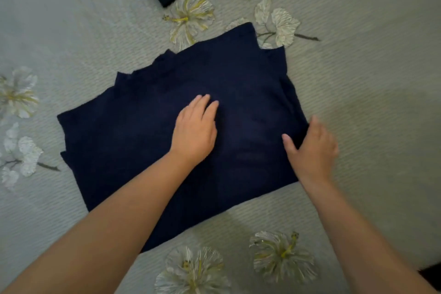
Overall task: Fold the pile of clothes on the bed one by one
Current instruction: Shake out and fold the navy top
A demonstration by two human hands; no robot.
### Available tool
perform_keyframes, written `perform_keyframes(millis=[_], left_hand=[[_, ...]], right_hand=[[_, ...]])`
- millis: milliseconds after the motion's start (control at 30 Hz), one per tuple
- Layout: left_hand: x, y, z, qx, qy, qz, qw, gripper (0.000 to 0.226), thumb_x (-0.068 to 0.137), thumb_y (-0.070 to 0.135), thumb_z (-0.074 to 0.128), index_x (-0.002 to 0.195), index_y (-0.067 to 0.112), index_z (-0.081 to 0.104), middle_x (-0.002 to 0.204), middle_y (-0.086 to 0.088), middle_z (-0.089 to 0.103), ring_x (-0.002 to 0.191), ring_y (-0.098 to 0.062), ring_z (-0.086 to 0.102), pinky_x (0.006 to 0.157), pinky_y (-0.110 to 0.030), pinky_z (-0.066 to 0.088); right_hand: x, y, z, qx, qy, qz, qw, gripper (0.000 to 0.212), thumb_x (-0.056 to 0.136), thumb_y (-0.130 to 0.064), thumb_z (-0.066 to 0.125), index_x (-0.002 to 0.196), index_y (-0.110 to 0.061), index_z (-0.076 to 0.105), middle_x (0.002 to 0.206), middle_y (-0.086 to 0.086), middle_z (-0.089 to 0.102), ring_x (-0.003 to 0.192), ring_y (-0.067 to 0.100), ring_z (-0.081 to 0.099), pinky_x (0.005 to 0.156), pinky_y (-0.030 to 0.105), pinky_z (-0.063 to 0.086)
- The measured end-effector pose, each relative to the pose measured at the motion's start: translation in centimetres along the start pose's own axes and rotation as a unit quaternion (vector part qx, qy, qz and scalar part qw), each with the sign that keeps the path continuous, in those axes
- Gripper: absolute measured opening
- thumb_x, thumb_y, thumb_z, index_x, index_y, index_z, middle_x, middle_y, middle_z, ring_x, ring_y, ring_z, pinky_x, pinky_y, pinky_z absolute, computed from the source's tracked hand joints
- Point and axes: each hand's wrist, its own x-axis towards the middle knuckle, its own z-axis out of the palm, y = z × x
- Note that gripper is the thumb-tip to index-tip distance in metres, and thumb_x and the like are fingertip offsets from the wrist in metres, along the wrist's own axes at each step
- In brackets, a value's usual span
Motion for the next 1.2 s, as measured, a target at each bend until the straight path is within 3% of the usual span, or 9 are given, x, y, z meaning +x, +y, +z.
perform_keyframes(millis=[133,333,500,600,767,967,1067,1133,1200], left_hand=[[9.1,3.9,-0.1,0.053,-0.043,0.067,0.995,0.056,0.091,0.006,0.040,0.144,0.009,0.021,0.150,-0.010,0.023,0.134,-0.028,0.026,0.104,-0.039,0.029],[16.0,6.1,-1.1,0.157,-0.165,0.082,0.970,0.081,0.080,0.009,0.061,0.145,0.020,0.016,0.147,-0.002,0.022,0.128,-0.026,0.031,0.090,-0.040,0.041],[18.3,6.6,-2.1,0.230,-0.233,0.055,0.943,0.051,0.078,0.012,0.064,0.124,0.008,0.041,0.123,-0.013,0.046,0.110,-0.032,0.049,0.077,-0.038,0.042],[18.1,6.0,-2.9,0.271,-0.246,0.097,0.925,0.034,0.087,0.014,0.056,0.118,0.002,0.051,0.121,-0.016,0.044,0.106,-0.034,0.049,0.079,-0.038,0.041],[15.4,3.2,-5.2,0.127,-0.130,0.103,0.978,0.030,0.084,-0.002,0.053,0.114,-0.006,0.054,0.125,-0.021,0.041,0.106,-0.035,0.047,0.089,-0.035,0.037],[8.1,-2.4,-9.3,0.019,0.044,0.111,0.993,0.026,0.072,-0.017,0.048,0.095,-0.012,0.060,0.106,-0.028,0.052,0.089,-0.036,0.052,0.071,-0.027,0.032],[3.3,-7.4,-10.3,-0.040,0.060,0.018,0.997,0.027,0.076,-0.007,0.050,0.100,0.002,0.061,0.108,-0.020,0.055,0.086,-0.026,0.049,0.072,-0.030,0.032],[0.2,-10.4,-11.1,-0.163,0.057,-0.049,0.984,0.017,0.076,0.014,0.052,0.085,0.026,0.059,0.089,0.004,0.059,0.078,-0.012,0.047,0.072,-0.031,0.031],[-2.7,-13.1,-11.8,-0.096,0.069,-0.022,0.993,0.012,0.073,0.027,0.050,0.074,0.039,0.054,0.072,0.020,0.054,0.071,-0.004,0.047,0.069,-0.033,0.033]], right_hand=[[0.6,-0.2,0.6,0.014,-0.035,0.079,0.996,0.053,0.084,-0.039,0.060,0.126,-0.010,0.046,0.121,0.011,0.055,0.113,0.028,0.048,0.093,0.041,0.026],[1.1,-0.1,0.4,0.059,-0.053,0.081,0.994,0.027,0.086,-0.029,0.059,0.103,-0.008,0.059,0.107,0.010,0.060,0.103,0.027,0.053,0.084,0.036,0.030],[0.9,0.1,-0.9,0.117,-0.031,0.018,0.992,0.016,0.088,-0.024,0.057,0.089,-0.010,0.050,0.086,0.012,0.065,0.083,0.030,0.060,0.066,0.029,0.029],[0.5,-0.1,-2.0,0.141,-0.030,-0.010,0.990,0.024,0.088,-0.023,0.056,0.079,-0.017,0.035,0.073,0.003,0.054,0.076,0.029,0.058,0.062,0.026,0.026],[-0.6,-2.3,-4.7,0.151,-0.002,-0.082,0.985,0.034,0.076,-0.010,0.069,0.066,-0.015,0.036,0.056,-0.007,0.036,0.051,0.017,0.040,0.055,0.025,0.026],[-6.3,-7.5,-5.2,0.136,0.081,-0.181,0.971,0.033,0.048,0.000,0.083,0.057,-0.009,0.053,0.046,-0.001,0.050,0.038,0.018,0.047,0.053,0.025,0.030],[-11.1,-11.3,-3.3,0.124,0.066,-0.230,0.963,0.034,0.041,-0.001,0.083,0.057,-0.011,0.055,0.046,-0.001,0.052,0.037,0.019,0.049,0.053,0.023,0.031],[-14.5,-13.8,-1.3,0.112,0.053,-0.251,0.960,0.038,0.032,-0.002,0.084,0.054,-0.014,0.055,0.045,-0.003,0.050,0.034,0.017,0.046,0.051,0.020,0.036],[-17.9,-16.0,0.8,0.093,0.027,-0.258,0.961,0.042,0.025,-0.006,0.086,0.052,-0.017,0.056,0.044,-0.005,0.050,0.032,0.013,0.044,0.050,0.017,0.038]])
